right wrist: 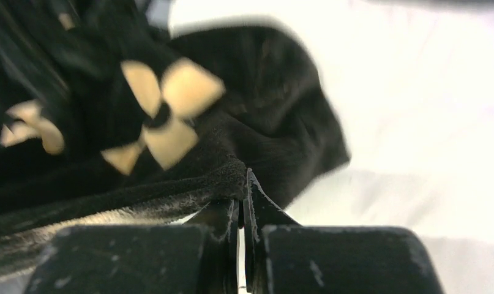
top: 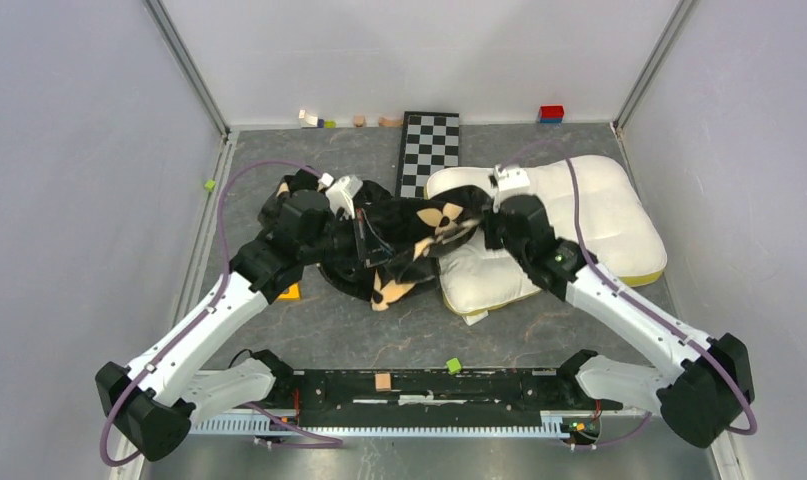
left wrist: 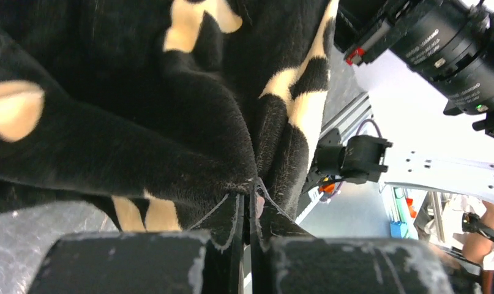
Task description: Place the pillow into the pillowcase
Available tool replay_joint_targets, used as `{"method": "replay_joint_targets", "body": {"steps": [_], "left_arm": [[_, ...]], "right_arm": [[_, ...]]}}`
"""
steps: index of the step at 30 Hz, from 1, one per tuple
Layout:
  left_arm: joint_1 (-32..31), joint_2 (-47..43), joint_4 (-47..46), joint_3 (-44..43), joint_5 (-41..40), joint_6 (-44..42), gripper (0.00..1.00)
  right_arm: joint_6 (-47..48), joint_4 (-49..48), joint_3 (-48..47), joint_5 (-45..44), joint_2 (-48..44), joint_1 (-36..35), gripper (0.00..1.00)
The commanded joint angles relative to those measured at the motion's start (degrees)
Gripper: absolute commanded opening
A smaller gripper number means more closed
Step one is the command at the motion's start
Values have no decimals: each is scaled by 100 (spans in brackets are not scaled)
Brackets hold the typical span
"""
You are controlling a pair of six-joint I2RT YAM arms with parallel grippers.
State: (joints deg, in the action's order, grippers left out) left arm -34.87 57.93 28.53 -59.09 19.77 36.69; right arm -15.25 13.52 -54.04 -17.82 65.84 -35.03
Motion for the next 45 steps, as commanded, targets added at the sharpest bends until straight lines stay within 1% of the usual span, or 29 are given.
{"method": "replay_joint_targets", "body": {"steps": [1,3,5,8,10,13,14,17,19,21,22,25,28,31,32,36,41,43,45], "left_arm": [[-24,-236,97,504,483,227,3],[-46,-121,324,632,781,7,6],[-72,-52,646,710,753,-277,5],[-89,49,970,828,993,-607,8],[-159,207,1202,897,1101,-850,7],[-472,350,1010,1220,1114,-823,14],[-618,472,944,1284,1085,-813,15],[-1032,871,625,1430,822,-660,12],[-1147,1041,314,1560,705,-463,9],[-1162,1166,72,1657,667,-313,7],[-1168,1213,5,1684,636,-265,6],[-1179,1273,-143,1687,586,-171,4],[-1186,1319,-90,1584,483,-184,2],[-1188,1342,45,1474,305,-231,2],[-1191,1348,63,1454,287,-224,2],[-1184,1357,110,1400,246,-218,2],[-1188,1353,206,1240,188,-225,2],[-1188,1333,292,1111,130,-254,2],[-1189,1332,416,936,86,-289,2]], "right_arm": [[-614,63,1037,-461,-606,189,0],[-730,46,1401,-328,-794,189,0],[-808,71,1619,-293,-949,189,0],[-809,171,1850,-328,-1153,189,1],[-831,230,1986,-436,-1218,193,4],[-928,198,2135,-361,-1232,189,13],[-955,124,2190,-287,-1241,189,17],[-983,46,2233,-196,-1230,191,40],[-955,72,2212,-179,-1250,189,44],[-888,112,2205,-191,-1283,189,51],[-842,146,2198,-197,-1308,190,59],[-737,101,2263,-148,-1439,190,79],[-708,-87,2293,112,-1592,189,89],[-724,-296,2175,546,-1718,189,93],[-734,-313,2089,676,-1763,190,97],[-596,-552,2001,875,-1865,187,98],[-586,-819,1805,1459,-1153,128,98],[-606,-1029,1799,1453,-855,92,98],[-626,-902,1592,1410,-452,92,98]]}}
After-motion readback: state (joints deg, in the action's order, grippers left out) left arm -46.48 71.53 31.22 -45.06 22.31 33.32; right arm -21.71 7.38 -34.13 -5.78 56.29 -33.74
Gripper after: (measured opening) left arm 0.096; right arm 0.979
